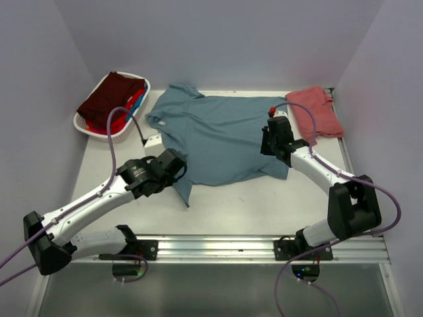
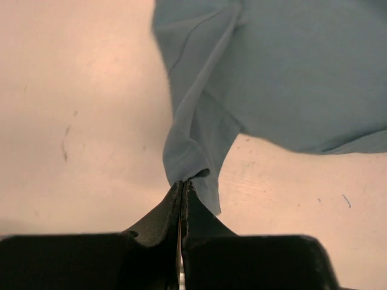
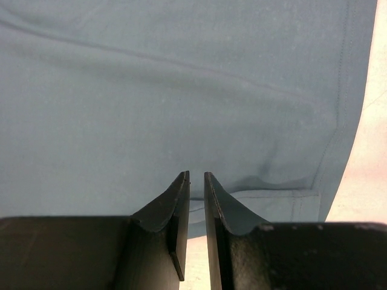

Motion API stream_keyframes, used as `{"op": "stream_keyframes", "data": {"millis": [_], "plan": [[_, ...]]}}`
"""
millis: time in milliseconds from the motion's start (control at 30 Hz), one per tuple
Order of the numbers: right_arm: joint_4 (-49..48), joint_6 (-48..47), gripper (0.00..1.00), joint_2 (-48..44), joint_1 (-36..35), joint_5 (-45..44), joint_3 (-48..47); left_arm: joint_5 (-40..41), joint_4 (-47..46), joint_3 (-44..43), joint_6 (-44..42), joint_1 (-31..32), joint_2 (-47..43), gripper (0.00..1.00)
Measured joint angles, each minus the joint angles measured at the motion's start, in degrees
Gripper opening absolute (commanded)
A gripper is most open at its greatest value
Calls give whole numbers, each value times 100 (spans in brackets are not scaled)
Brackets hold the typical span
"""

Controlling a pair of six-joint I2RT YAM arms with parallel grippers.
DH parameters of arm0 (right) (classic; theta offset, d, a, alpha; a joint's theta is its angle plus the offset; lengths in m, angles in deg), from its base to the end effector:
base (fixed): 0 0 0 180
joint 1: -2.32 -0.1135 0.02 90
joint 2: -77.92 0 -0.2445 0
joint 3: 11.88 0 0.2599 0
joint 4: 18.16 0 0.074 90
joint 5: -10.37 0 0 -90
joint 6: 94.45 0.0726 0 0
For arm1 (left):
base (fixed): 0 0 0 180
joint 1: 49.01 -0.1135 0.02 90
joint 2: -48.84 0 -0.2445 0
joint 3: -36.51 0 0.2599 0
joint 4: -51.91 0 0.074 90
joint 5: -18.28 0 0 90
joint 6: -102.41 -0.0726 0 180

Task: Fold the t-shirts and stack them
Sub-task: Flatten the tshirt out

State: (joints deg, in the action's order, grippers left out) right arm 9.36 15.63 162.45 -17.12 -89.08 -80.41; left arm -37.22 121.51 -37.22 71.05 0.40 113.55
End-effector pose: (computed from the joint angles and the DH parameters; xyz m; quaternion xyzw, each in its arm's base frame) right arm 0.3360 0.1060 0.1850 0.0376 0.9155 0.0617 0.3957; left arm 0.1861 -0.1540 0.2587 -0.1494 0.9147 -0.0278 0.3746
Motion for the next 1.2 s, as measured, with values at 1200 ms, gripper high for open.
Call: {"op": "stream_keyframes", "data": {"millis": [1200], "plan": [[319, 258, 11, 540, 140, 433, -149, 1801, 1845, 1113, 4070, -511, -1032, 0]]}}
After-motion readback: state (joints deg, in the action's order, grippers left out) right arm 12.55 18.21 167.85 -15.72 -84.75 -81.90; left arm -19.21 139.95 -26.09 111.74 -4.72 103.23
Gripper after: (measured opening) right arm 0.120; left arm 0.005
